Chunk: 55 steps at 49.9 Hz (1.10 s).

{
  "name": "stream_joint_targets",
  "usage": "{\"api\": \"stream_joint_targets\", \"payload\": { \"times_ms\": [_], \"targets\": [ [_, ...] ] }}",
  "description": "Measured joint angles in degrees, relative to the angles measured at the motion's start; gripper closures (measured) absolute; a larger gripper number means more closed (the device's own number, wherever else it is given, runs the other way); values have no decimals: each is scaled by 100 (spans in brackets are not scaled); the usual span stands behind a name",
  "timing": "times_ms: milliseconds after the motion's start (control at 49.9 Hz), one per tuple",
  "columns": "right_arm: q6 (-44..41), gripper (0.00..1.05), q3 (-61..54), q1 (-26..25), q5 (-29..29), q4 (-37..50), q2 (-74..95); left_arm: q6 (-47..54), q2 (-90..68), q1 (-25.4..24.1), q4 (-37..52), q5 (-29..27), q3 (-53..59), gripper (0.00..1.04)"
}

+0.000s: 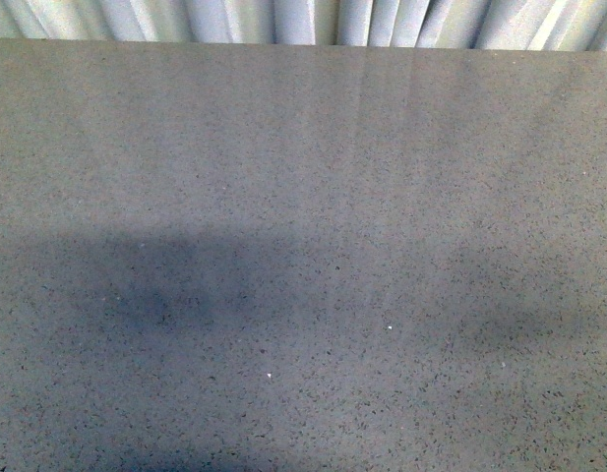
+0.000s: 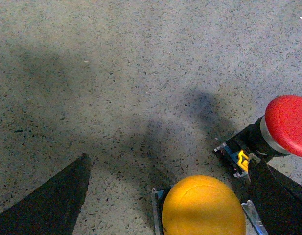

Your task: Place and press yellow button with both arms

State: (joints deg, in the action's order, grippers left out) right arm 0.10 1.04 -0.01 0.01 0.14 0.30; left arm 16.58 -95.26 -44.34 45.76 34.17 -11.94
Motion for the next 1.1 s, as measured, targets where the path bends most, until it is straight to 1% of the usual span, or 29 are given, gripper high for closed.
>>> {"api": "stream_joint_targets", "payload": {
  "times_ms": [301,742,1103],
  "targets": [
    [0,9,0,0,0,0,0,173,-26,13,61,33,87,9],
    [-2,9,0,0,0,0,0,315,-181,225,317,-33,219,9],
    [-2,9,0,0,-2,0,0,444,-238,258,378,-31,254,9]
  ]
}}
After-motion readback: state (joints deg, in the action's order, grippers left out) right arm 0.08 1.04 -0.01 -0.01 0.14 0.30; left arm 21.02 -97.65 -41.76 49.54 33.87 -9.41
